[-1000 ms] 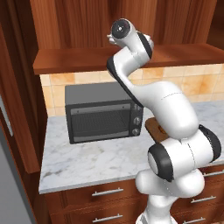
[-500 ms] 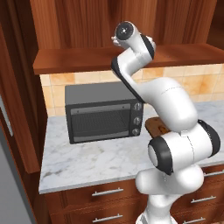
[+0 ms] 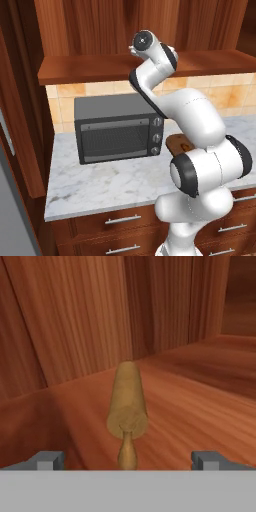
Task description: Open the cabinet, retrieve the rolling pin, and place it next to the meat on the cutting board to prepare for tenderizing.
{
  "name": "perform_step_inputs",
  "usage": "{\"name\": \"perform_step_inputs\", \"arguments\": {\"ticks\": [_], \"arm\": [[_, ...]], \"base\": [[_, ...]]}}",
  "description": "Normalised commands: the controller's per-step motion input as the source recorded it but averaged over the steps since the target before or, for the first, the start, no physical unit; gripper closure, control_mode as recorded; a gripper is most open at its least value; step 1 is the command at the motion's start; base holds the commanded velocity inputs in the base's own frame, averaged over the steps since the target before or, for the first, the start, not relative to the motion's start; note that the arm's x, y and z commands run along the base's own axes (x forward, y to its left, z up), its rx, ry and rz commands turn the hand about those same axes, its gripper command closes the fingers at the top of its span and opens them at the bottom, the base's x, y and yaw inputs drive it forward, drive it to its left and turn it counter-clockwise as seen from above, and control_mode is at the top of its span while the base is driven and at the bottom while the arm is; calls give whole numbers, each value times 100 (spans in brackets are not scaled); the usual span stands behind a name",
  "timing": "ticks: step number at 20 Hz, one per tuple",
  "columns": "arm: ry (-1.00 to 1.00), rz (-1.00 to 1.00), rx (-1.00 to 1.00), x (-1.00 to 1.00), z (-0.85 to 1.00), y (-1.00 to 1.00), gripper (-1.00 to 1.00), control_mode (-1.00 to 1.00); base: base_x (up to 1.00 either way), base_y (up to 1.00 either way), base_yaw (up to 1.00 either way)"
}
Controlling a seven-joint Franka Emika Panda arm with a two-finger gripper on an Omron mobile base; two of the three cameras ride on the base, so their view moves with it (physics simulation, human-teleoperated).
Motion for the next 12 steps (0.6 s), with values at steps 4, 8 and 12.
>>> {"name": "perform_step_inputs", "arguments": {"ticks": [4,8,12], "arm": [[0,0,0,16,-15,-1,-100,-100],[0,0,0,13,-19,-5,-100,-100],[-1,0,0,10,-17,-4,-100,-100]], "base": [[0,0,0],[0,0,0],[0,0,0]]}}
